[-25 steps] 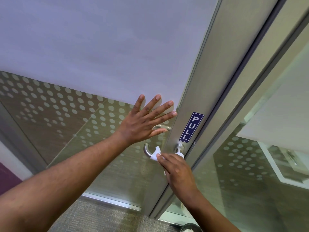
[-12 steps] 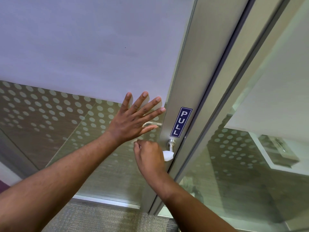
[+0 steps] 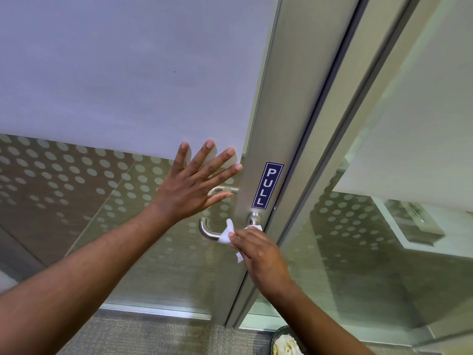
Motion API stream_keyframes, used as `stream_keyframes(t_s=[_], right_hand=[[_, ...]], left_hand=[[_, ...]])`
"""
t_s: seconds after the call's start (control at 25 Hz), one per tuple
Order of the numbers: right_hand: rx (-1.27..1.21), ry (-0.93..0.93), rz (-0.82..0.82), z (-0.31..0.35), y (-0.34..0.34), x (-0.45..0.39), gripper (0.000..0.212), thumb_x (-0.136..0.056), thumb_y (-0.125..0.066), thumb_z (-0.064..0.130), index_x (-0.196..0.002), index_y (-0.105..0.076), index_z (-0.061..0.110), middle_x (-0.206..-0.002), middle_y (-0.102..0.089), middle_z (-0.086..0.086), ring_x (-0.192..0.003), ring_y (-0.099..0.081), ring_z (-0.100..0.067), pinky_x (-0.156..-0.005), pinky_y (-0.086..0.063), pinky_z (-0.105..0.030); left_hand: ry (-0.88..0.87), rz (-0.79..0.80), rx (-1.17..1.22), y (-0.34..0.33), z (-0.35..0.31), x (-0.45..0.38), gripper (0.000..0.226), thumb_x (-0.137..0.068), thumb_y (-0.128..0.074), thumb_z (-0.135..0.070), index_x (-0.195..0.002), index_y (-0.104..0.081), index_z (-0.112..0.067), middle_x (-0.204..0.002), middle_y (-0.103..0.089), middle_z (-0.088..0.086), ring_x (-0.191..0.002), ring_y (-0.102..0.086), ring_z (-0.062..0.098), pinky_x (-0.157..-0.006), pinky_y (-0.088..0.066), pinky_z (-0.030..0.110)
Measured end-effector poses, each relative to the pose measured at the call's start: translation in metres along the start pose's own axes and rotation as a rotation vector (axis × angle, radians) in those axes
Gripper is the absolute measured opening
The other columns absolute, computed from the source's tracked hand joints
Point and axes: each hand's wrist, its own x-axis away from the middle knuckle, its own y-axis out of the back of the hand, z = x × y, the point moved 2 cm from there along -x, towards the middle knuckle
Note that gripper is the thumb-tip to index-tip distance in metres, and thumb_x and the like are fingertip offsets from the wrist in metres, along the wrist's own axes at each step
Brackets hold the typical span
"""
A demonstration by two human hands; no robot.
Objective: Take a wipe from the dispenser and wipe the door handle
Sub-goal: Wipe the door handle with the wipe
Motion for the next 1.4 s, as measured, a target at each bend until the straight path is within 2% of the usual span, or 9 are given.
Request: stream_keyframes(t_s=[0.12, 0.4, 0.6, 0.76, 0.88, 1.0, 1.16, 1.28, 1.4], right_hand=[[-0.026, -0.068, -0.068, -0.001, 0.003, 0.012, 0.030, -0.094, -0.072, -0.003, -0.122, -0.075, 0.007, -0.121, -0.075, -0.008, -0.112, -0.069, -0.026, -0.100, -0.054, -0.041], [-0.061, -0.071, -0.069, 0.032, -0.014, -0.011, 0.026, -0.095, -0.068, 0.005, -0.119, -0.076, 0.010, -0.116, -0.078, -0.008, -0.099, -0.072, -0.027, -0.089, -0.058, -0.036], [-0.108, -0.234, -0.181, 0.014, -0.010, 0.021, 0.040, -0.092, -0.066, -0.016, -0.127, -0.073, 0.003, -0.134, -0.072, -0.012, -0.131, -0.063, -0.025, -0.113, -0.048, -0.046], [-0.475, -0.659, -0.418, 0.032, -0.017, 0.023, 0.027, -0.101, -0.063, 0.001, -0.119, -0.078, 0.015, -0.137, -0.067, 0.004, -0.132, -0.060, -0.009, -0.109, -0.047, -0.022], [-0.713, -1.045, -0.573, 0.024, -0.013, 0.007, 0.013, -0.098, -0.070, 0.009, -0.106, -0.080, 0.013, -0.115, -0.075, 0.001, -0.111, -0.072, -0.015, -0.102, -0.057, -0.037], [-1.139, -1.367, -0.684, 0.011, -0.009, -0.004, 0.023, -0.099, -0.067, 0.002, -0.120, -0.071, -0.005, -0.105, -0.077, -0.015, -0.098, -0.074, -0.030, -0.096, -0.057, -0.043], [-1.695, -1.521, -0.622, 0.027, -0.012, -0.003, 0.029, -0.110, -0.047, 0.008, -0.132, -0.061, -0.005, -0.125, -0.072, -0.023, -0.098, -0.072, -0.028, -0.084, -0.061, -0.037], [-1.945, -1.489, -0.636, 0.044, -0.021, 0.001, 0.029, -0.110, -0.041, 0.002, -0.131, -0.060, -0.001, -0.121, -0.074, -0.019, -0.109, -0.071, -0.026, -0.096, -0.057, -0.038], [-2.017, -1.455, -0.538, 0.057, -0.034, -0.008, 0.028, -0.109, -0.039, -0.003, -0.122, -0.063, -0.001, -0.108, -0.078, -0.018, -0.098, -0.077, -0.023, -0.084, -0.066, -0.033]], left_hand=[[0.004, -0.010, 0.003, -0.001, 0.000, 0.000, 0.080, -0.106, -0.046, -0.075, -0.173, -0.022, -0.038, -0.185, 0.002, 0.000, -0.169, 0.011, 0.035, -0.133, 0.015, 0.063], [0.001, 0.006, 0.014, -0.003, 0.001, 0.002, 0.083, -0.105, -0.044, -0.077, -0.173, -0.020, -0.036, -0.185, 0.006, 0.000, -0.168, 0.015, 0.035, -0.130, 0.015, 0.063], [-0.002, 0.011, 0.016, -0.002, 0.001, -0.001, 0.082, -0.106, -0.044, -0.076, -0.173, -0.020, -0.036, -0.185, 0.006, 0.000, -0.168, 0.015, 0.035, -0.131, 0.015, 0.063], [0.001, 0.016, 0.017, -0.001, 0.001, 0.000, 0.082, -0.106, -0.043, -0.076, -0.174, -0.018, -0.036, -0.185, 0.008, 0.000, -0.168, 0.017, 0.035, -0.130, 0.015, 0.064], [0.002, 0.021, 0.026, 0.001, 0.002, 0.000, 0.083, -0.107, -0.043, -0.075, -0.174, -0.016, -0.035, -0.184, 0.011, 0.000, -0.167, 0.019, 0.034, -0.130, 0.015, 0.063], [0.004, 0.013, 0.019, 0.001, 0.001, -0.001, 0.083, -0.107, -0.044, -0.075, -0.174, -0.017, -0.035, -0.184, 0.010, 0.000, -0.168, 0.019, 0.034, -0.130, 0.015, 0.064], [0.006, -0.002, 0.017, 0.000, -0.001, -0.001, 0.083, -0.106, -0.045, -0.075, -0.174, -0.016, -0.036, -0.184, 0.010, 0.000, -0.168, 0.018, 0.034, -0.130, 0.016, 0.063], [0.004, -0.003, 0.011, -0.002, -0.001, -0.001, 0.084, -0.106, -0.045, -0.076, -0.174, -0.016, -0.037, -0.184, 0.009, 0.000, -0.168, 0.017, 0.035, -0.131, 0.017, 0.063], [0.011, -0.011, 0.027, -0.003, 0.000, -0.002, 0.083, -0.105, -0.046, -0.076, -0.173, -0.017, -0.037, -0.184, 0.008, 0.000, -0.168, 0.017, 0.034, -0.131, 0.017, 0.063]])
